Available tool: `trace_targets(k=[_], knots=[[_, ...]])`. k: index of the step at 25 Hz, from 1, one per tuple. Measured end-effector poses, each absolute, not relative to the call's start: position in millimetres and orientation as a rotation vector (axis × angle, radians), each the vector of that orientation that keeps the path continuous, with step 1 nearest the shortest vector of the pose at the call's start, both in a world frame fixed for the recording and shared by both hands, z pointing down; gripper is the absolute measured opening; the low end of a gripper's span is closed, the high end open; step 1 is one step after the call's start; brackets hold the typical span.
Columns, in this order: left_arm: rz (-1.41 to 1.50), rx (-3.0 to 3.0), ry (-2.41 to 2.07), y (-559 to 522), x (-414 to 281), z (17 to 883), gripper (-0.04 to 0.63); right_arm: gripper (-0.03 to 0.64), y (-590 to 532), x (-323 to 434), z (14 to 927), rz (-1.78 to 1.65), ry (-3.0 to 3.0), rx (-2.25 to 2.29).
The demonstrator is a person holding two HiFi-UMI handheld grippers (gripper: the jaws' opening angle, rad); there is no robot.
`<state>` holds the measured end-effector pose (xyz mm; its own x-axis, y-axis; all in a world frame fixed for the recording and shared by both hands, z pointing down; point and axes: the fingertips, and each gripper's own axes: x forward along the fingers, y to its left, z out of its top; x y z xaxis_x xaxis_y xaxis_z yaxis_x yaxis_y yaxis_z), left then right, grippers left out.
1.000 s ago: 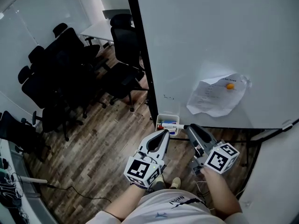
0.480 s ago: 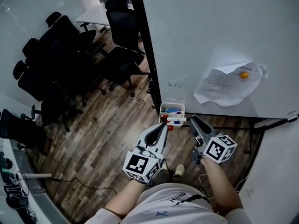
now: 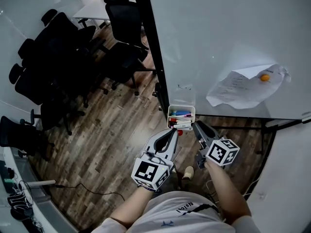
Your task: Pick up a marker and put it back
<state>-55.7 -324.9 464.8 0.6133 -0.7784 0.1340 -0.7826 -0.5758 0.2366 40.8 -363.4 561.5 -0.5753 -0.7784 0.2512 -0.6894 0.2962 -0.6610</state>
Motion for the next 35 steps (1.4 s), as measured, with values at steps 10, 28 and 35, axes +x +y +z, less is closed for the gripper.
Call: trace_targets(k=[10,28,35], knots=[[0.042,2.543,-1.257,-333.0,-64.2,477.9,0.011,0.086,-378.1,41.7,581.8,-1.1,2.371,-1.41],[0.062,2.563,-1.206,-330.8,-46.6,481.8,0.011,0.15,-370.4,73.5,604.1,-1.092,2.412,-1.548],[0.067,2.581,-1.191,-325.0,-31.6,477.7,0.011,0.15,-362.1,84.4,568.5,-0.952,2.457,-1.577]])
